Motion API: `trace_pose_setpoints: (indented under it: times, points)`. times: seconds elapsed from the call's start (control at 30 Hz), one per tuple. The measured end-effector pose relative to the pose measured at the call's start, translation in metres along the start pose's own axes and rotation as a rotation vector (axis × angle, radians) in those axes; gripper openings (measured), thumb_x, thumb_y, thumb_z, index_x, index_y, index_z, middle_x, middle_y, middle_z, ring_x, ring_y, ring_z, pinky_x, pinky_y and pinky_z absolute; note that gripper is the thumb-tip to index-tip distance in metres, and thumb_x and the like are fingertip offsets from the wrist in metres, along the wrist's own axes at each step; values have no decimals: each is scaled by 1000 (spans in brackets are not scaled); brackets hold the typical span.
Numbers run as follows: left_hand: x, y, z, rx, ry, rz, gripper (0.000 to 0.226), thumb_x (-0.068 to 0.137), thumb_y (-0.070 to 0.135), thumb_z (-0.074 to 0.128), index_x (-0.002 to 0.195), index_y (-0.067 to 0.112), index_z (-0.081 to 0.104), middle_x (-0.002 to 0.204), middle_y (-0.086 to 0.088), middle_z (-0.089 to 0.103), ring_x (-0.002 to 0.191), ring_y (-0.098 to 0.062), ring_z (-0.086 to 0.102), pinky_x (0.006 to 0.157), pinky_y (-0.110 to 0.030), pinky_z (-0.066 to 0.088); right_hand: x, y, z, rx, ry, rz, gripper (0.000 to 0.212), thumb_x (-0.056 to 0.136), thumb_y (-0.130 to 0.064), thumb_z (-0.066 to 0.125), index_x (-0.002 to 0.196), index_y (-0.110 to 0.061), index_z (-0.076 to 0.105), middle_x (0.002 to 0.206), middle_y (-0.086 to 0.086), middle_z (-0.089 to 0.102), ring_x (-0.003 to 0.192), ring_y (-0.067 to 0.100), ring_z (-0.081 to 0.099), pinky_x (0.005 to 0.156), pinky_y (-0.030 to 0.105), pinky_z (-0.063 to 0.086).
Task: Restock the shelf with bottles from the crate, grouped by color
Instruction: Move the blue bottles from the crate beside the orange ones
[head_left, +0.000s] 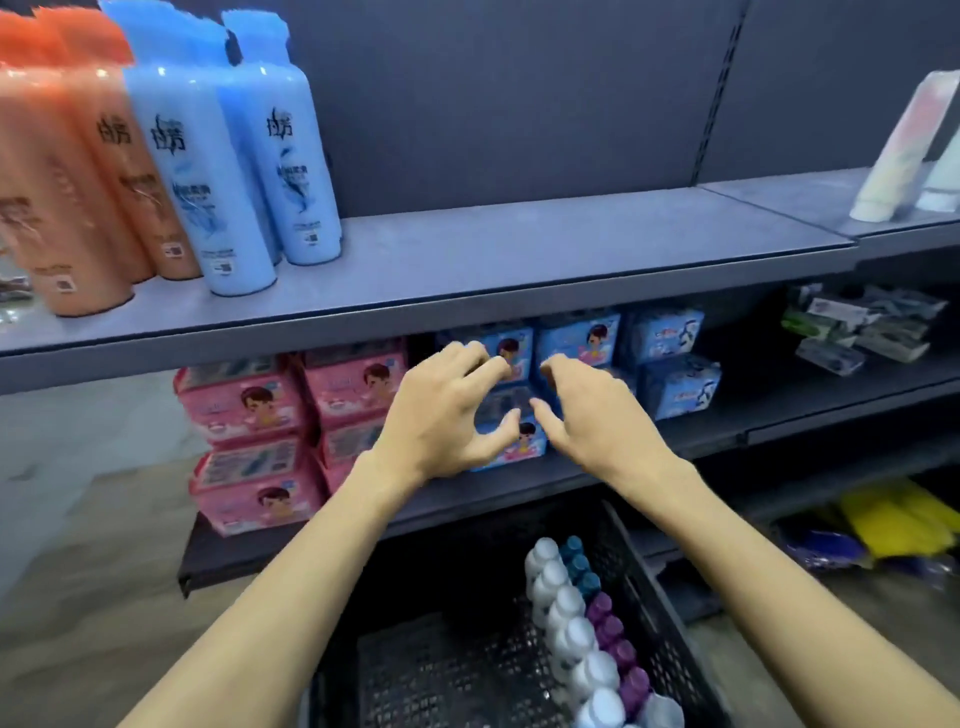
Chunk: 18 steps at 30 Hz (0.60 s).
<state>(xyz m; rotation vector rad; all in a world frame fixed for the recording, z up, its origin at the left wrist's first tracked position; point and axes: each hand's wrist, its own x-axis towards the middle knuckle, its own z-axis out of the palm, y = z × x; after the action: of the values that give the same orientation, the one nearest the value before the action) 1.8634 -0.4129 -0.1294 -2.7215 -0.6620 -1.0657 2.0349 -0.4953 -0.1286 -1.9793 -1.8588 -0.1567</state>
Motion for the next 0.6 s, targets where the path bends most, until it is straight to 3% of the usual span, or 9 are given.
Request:
trace_pose_setpoints:
  times: [0.23, 0.4, 0.6]
  points:
    - [-76, 46, 86, -61, -336, -153, 37, 75, 45, 58, 95, 14, 58, 85, 0, 54, 79, -23, 51, 61, -34, 42, -62, 52, 76, -71, -264, 72, 29, 101, -33, 51, 116, -9, 47, 108, 8, 59, 100, 30, 60, 70, 35, 34]
    - [-135, 82, 128, -127, -497, -279, 35, 73, 47, 56, 91, 16, 59, 78, 3, 52, 74, -20, 50, 55, -33, 42, -112, 86, 131, -52, -535, 137, 29, 96, -29, 54, 116, -8, 48, 114, 11, 61, 106, 35, 62, 79, 41, 44]
    - [-188, 116, 156, -145, -673, -320, 35, 73, 48, 54, 83, 15, 56, 72, 4, 47, 67, -18, 46, 52, -27, 30, -168, 95, 174, 1, -863, 27, 30, 94, -25, 57, 115, -6, 48, 114, 15, 62, 101, 36, 62, 75, 39, 46]
